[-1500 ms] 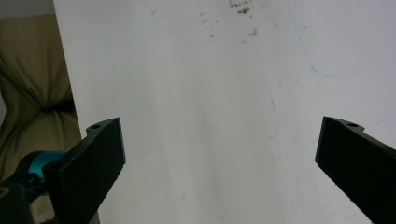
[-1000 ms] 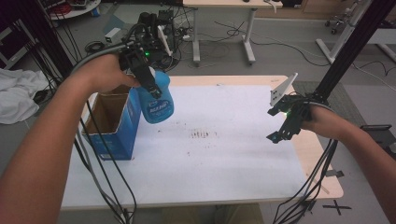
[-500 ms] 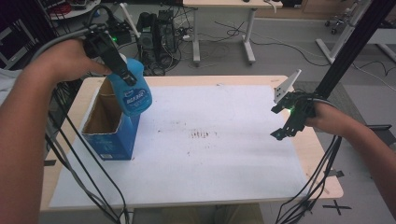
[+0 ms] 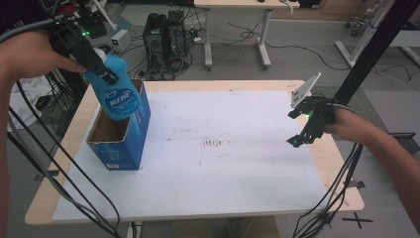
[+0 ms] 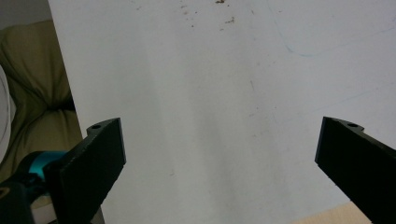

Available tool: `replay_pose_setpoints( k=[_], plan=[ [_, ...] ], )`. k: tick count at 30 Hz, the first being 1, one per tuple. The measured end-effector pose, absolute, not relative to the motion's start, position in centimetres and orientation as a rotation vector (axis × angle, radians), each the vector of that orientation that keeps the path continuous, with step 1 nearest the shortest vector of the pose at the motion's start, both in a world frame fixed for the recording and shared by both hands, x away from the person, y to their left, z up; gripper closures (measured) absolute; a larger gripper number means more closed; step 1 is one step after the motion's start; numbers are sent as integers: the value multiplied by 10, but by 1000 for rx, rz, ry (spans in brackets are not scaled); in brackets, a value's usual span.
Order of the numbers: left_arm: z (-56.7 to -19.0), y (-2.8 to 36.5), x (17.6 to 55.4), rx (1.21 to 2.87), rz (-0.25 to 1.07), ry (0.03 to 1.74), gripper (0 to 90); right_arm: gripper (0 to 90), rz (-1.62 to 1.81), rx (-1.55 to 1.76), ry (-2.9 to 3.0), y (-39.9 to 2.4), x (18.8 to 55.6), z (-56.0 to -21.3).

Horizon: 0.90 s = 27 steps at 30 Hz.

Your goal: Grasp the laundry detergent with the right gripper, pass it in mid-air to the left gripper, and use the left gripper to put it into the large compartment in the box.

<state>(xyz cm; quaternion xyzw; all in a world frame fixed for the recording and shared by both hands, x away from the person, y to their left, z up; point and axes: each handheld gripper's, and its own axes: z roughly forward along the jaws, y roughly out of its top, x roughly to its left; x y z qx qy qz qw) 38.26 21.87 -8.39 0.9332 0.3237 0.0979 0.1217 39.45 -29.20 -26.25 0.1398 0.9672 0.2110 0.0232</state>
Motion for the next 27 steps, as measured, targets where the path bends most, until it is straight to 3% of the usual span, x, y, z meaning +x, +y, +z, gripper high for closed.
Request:
replay_pose_setpoints(
  k=[12,27],
  plan=[
    [-103,243,389,2768,291,948,376,7,642,467,2970,-296,391,-256],
    [-163,261,402,2789,232,979,376,8,640,474,2951,-296,391,-255]
  ],
)
